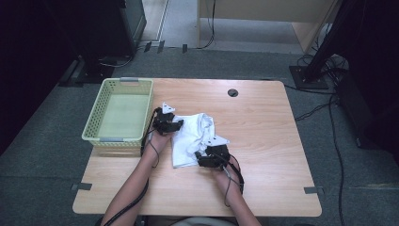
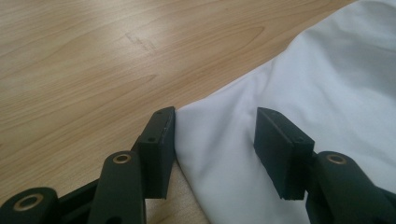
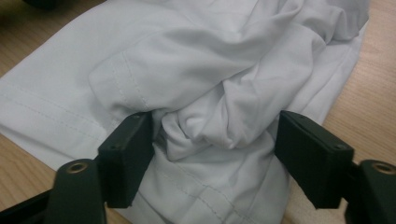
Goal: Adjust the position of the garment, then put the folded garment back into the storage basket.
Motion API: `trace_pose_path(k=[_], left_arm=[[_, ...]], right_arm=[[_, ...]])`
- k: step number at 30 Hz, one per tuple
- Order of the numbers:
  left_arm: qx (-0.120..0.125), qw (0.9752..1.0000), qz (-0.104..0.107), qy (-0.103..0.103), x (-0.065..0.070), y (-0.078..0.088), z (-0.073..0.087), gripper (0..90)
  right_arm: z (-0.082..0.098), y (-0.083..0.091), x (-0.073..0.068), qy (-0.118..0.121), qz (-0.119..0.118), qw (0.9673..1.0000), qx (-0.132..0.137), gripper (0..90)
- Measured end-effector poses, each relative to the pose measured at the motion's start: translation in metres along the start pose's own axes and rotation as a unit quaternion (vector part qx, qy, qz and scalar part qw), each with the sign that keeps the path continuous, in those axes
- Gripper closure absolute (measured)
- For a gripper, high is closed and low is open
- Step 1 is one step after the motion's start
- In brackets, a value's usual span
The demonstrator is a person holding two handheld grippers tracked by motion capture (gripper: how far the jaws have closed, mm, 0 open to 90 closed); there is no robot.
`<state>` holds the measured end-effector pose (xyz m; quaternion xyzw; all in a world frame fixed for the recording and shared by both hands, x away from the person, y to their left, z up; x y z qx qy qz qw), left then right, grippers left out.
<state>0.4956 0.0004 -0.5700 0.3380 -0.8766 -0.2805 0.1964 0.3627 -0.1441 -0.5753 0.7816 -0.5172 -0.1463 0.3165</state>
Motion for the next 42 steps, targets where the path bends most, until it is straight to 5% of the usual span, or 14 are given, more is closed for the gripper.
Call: trace_pose_path(k=[5,14,20,27,36,42], left_arm=[[0.003,1.0000,0.002,0.003,0.003,0.000,0.000,55.9],[0.008,0.9999,0.004,0.015,0.012,0.000,0.002,75.2],[0.010,0.9996,0.013,0.024,0.010,0.000,0.001,77.3],[-0.005,0.9982,0.030,0.052,0.010,0.000,-0.010,79.6],[0.008,0.9995,0.024,0.016,0.022,0.018,-0.040,79.6],[0.005,0.9994,0.017,0.029,0.017,0.026,-0.052,80.0]], right_arm=[[-0.004,-0.003,0.001,-0.002,-0.002,0.9999,0.011,52.8],[-0.006,-0.002,-0.005,0.001,-0.011,0.9998,0.016,75.6],[-0.008,-0.003,-0.002,-0.024,-0.028,0.9993,0.010,77.7],[-0.015,-0.002,-0.001,-0.019,-0.045,0.9988,0.001,79.3],[-0.031,0.010,0.000,-0.005,-0.052,0.9983,0.025,79.5],[-0.044,0.015,-0.002,-0.003,-0.059,0.9977,0.033,79.7]])
Point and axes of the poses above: each handheld gripper's, and its own axes: y roughly backward along the jaws, z roughly out of its underside, x roughly to its right, the point moved 8 cm from there along -y, roughly forward along the jaws, and after that the axes turned 11 degrees about z, right-handed, at the moved point
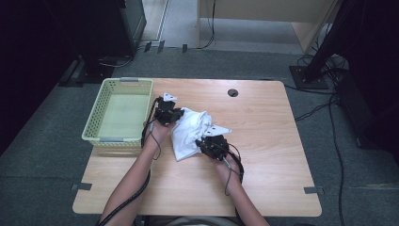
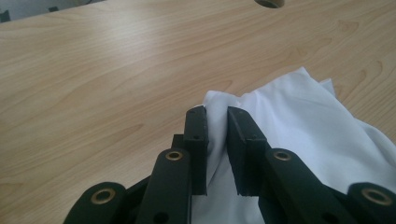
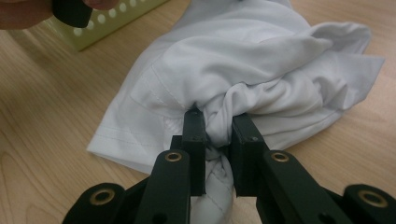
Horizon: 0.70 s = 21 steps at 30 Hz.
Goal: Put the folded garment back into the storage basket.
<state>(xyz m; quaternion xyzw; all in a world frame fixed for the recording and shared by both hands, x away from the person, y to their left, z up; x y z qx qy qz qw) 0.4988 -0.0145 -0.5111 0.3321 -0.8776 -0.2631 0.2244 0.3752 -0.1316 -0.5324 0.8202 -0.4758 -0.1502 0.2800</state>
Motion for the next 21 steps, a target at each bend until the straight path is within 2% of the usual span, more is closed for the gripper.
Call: trace_pose_path(k=[3,9,15,21], left_arm=[[0.003,1.0000,-0.006,0.007,-0.003,0.006,-0.007,80.1],[-0.003,0.9997,-0.022,-0.009,-0.009,0.022,-0.020,80.1],[0.002,0.9996,-0.027,-0.009,-0.018,0.034,-0.031,80.2],[0.010,0.9993,-0.034,-0.016,-0.022,0.049,-0.042,80.3]], right_arm=[[-0.012,0.005,-0.002,0.006,0.002,0.9999,0.011,79.7],[-0.030,0.007,-0.009,0.017,0.000,0.9997,0.018,79.7],[-0.047,0.007,-0.017,0.030,-0.003,0.9993,0.025,79.7],[-0.060,0.010,-0.022,0.031,-0.008,0.9991,0.030,79.7]])
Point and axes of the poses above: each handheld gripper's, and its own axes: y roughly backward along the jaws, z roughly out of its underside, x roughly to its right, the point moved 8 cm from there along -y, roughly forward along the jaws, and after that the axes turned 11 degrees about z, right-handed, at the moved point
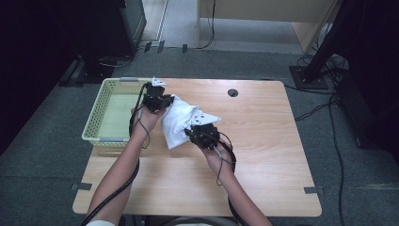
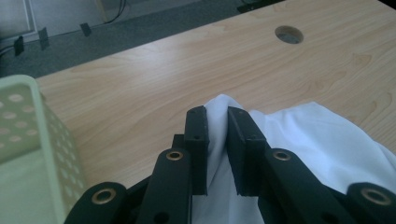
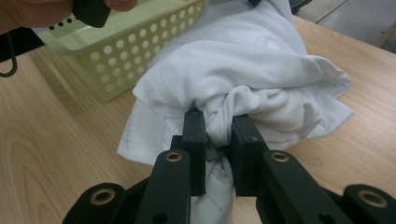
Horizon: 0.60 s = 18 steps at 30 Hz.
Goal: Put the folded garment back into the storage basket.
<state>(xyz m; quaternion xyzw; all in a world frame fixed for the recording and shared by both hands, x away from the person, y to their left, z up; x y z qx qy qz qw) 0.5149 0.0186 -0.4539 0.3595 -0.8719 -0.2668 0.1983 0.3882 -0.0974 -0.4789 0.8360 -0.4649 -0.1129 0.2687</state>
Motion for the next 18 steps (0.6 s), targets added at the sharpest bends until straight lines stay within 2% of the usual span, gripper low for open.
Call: trace_pose_path(k=[3,5,9,10,11,14,18], left_arm=[[0.006,1.0000,-0.007,-0.003,-0.004,0.010,-0.006,80.3],[0.014,0.9999,-0.005,0.003,-0.007,0.018,-0.010,80.3],[0.021,0.9996,-0.018,0.003,-0.014,0.033,-0.018,80.6],[0.021,0.9996,-0.020,0.003,-0.015,0.035,-0.019,81.1],[0.024,0.9994,-0.024,0.003,-0.017,0.039,-0.021,86.0],[0.032,0.9991,-0.029,0.006,-0.021,0.048,-0.025,85.9],[0.022,0.9992,-0.032,0.009,-0.027,0.051,-0.022,90.0]], right_arm=[[-0.008,0.000,-0.003,0.006,-0.002,1.0000,0.004,79.7],[-0.014,0.001,-0.006,0.011,-0.005,0.9999,0.009,79.7],[-0.029,0.002,-0.012,0.009,-0.017,0.9997,0.018,79.7],[-0.033,0.001,-0.013,0.009,-0.020,0.9995,0.020,79.7],[-0.035,0.001,-0.014,0.009,-0.021,0.9995,0.021,79.7],[-0.043,0.000,-0.018,0.010,-0.026,0.9992,0.028,79.7],[-0.050,-0.005,-0.022,0.012,-0.030,0.9991,0.028,80.5]])
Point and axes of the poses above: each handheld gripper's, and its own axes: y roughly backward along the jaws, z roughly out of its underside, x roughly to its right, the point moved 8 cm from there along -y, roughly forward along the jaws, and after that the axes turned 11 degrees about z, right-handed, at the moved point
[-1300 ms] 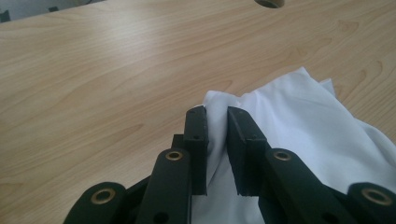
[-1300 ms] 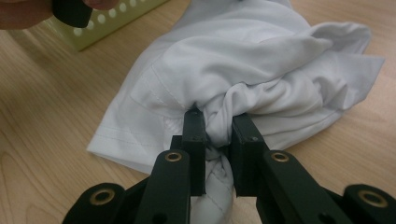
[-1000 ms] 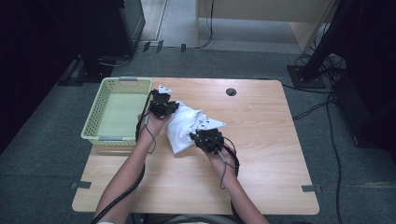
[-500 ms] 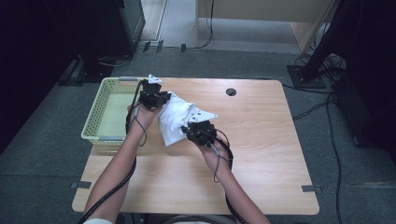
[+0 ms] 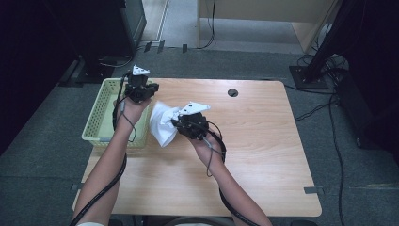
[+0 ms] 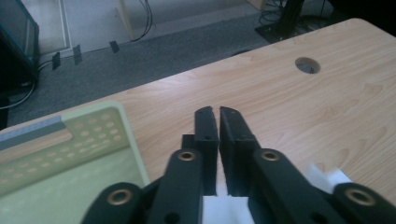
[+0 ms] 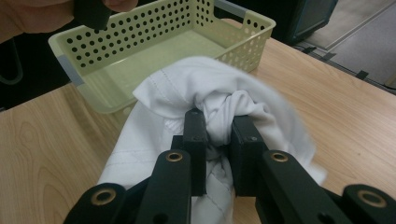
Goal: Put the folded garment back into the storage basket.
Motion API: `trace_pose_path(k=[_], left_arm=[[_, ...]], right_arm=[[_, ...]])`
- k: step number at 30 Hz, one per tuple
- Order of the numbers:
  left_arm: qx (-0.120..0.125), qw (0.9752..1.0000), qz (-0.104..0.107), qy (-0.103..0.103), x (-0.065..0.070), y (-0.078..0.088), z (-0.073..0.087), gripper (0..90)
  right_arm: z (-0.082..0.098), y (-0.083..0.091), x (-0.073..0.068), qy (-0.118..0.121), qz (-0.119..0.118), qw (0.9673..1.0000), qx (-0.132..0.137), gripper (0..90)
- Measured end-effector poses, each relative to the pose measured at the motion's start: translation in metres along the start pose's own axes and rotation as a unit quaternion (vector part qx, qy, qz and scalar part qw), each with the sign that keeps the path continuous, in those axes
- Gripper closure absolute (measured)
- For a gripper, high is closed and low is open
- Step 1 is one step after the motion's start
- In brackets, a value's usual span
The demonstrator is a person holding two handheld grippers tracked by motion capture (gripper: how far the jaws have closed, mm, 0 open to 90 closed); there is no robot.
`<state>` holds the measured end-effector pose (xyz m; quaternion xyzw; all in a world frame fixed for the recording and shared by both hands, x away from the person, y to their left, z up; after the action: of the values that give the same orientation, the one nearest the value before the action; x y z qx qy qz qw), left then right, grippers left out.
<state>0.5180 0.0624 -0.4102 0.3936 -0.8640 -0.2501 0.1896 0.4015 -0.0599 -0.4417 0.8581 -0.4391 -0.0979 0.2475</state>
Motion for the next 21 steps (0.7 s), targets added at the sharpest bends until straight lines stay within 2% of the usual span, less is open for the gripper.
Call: trace_pose_path(k=[1,3,8,10,15,19,21], left_arm=[[-0.007,1.0000,0.000,0.006,-0.003,-0.003,0.004,90.0],[-0.015,0.9999,-0.009,0.002,-0.006,-0.004,0.010,90.0],[-0.019,0.9998,-0.001,0.012,-0.006,-0.006,0.021,89.5],[-0.025,0.9996,0.004,0.014,-0.002,-0.009,0.030,86.5],[-0.036,0.9992,0.010,0.015,0.005,-0.016,0.043,83.7],[-0.044,0.9989,0.014,0.007,0.014,-0.019,0.055,81.1],[-0.044,0.9988,0.017,0.011,0.018,-0.020,0.060,79.4]], right_arm=[[0.001,-0.003,-0.001,0.001,0.001,1.0000,-0.005,80.6],[0.008,-0.009,-0.002,0.006,-0.002,0.9998,-0.017,80.8],[0.019,-0.013,-0.002,0.005,-0.003,0.9995,-0.030,80.8],[0.028,-0.006,-0.001,0.013,-0.001,0.9995,-0.029,80.8],[0.046,0.007,-0.006,0.007,-0.006,0.9995,-0.031,80.8],[0.057,0.013,-0.011,0.008,-0.007,0.9995,-0.031,80.8],[0.060,0.015,-0.014,0.007,-0.010,0.9994,-0.032,80.8]])
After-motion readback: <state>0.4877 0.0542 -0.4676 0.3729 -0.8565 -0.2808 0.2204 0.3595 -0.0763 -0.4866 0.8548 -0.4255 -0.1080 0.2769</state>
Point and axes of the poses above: each handheld gripper's, and its own axes: y roughly backward along the jaws, z roughly out of its underside, x roughly to its right, the point moved 8 cm from there along -y, roughly forward along the jaws, and after that the axes turned 11 degrees about z, right-handed, at the moved point
